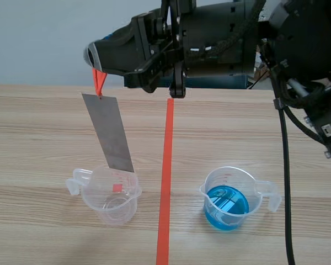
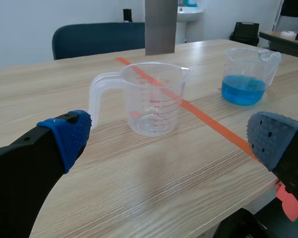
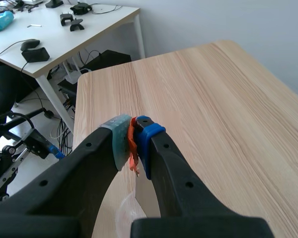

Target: Do the redox reaction experiment. move the plate over the left beaker

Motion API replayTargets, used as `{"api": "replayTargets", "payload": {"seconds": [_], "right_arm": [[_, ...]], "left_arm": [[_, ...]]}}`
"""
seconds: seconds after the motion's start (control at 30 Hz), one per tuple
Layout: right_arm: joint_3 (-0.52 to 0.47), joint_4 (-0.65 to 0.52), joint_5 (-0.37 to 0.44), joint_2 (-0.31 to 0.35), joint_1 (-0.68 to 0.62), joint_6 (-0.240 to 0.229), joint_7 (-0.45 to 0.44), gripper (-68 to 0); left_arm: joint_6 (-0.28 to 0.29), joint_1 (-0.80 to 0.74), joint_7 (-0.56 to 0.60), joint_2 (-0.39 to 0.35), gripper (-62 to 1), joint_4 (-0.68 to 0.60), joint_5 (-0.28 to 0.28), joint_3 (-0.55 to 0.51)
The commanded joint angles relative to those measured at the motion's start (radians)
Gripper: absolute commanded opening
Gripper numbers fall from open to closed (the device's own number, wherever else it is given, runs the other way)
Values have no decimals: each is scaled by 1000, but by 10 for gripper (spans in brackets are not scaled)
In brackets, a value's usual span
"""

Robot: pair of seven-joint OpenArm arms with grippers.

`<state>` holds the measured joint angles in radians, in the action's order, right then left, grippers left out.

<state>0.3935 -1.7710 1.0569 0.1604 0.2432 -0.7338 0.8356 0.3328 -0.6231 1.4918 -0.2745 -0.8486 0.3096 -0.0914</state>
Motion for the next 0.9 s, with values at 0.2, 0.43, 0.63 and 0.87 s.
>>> {"api": "replayTargets", "payload": {"seconds": [0.2, 0.43, 0.63, 0.87], "right_arm": [[51, -3, -23, 0, 20, -1, -62, -671], [92, -3, -39, 5, 20, 12, -90, -671], [125, -3, -88, 31, 20, 38, -161, -671], [132, -3, -89, 36, 20, 38, -166, -671]], "left_arm": [[-56, -21, 62, 120, 14, 60, 45, -113], [-119, 28, 62, 158, 14, 70, 121, -133], [-148, 59, 62, 158, 14, 68, 114, -135], [-159, 69, 62, 158, 14, 60, 113, -135]]}}
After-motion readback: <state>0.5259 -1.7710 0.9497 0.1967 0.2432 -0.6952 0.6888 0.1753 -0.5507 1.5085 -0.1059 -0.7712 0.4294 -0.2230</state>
